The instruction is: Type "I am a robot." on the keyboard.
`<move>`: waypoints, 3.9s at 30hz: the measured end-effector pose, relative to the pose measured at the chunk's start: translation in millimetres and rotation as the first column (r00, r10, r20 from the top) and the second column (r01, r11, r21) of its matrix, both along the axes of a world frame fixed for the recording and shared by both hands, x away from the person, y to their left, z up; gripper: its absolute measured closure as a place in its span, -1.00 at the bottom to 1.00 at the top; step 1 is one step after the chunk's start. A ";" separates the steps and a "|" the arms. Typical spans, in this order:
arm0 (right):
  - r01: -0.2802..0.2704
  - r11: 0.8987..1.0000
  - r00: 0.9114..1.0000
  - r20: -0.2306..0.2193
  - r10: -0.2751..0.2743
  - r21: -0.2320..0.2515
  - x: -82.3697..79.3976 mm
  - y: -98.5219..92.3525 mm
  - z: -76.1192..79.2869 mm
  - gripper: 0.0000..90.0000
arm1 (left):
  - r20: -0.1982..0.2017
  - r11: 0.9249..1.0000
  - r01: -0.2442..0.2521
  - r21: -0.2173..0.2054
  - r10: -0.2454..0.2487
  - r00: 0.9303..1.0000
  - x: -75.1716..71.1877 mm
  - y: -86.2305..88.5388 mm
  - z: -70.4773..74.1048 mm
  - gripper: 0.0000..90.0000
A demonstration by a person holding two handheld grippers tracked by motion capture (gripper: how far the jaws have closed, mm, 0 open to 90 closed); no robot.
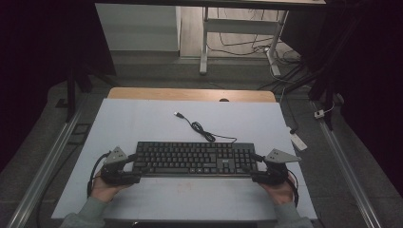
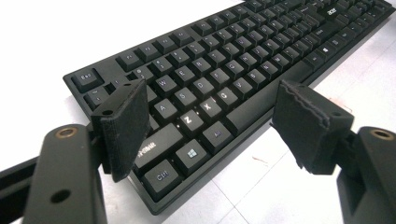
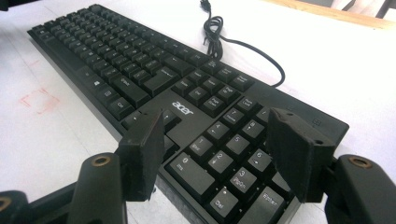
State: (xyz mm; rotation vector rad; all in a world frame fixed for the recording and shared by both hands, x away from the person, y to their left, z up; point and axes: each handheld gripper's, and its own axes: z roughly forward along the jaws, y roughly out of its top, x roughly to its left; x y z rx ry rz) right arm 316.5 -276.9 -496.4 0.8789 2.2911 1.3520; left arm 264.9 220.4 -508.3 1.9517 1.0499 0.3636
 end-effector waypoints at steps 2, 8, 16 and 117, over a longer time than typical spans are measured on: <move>-0.002 1.000 1.000 0.000 0.002 0.002 0.0 0.2 0.1 -0.17 | 0.001 1.000 0.000 0.002 0.000 1.000 0.3 -0.1 0.6 -0.39; -0.007 1.000 1.000 -0.002 0.007 0.004 -2.1 1.0 0.9 -0.17 | 0.002 1.000 -0.002 -0.001 0.002 1.000 0.4 0.9 1.4 -0.39; 0.006 1.000 1.000 -0.010 -0.006 0.007 -2.8 2.7 0.4 -0.16 | -0.006 1.000 0.007 0.006 -0.007 1.000 0.3 -2.1 0.9 -0.39; -0.222 0.964 0.974 -0.080 0.212 -0.146 36.9 178.8 -6.5 0.99 | -0.074 0.994 -0.065 0.091 0.072 0.995 16.7 2.0 -17.6 0.97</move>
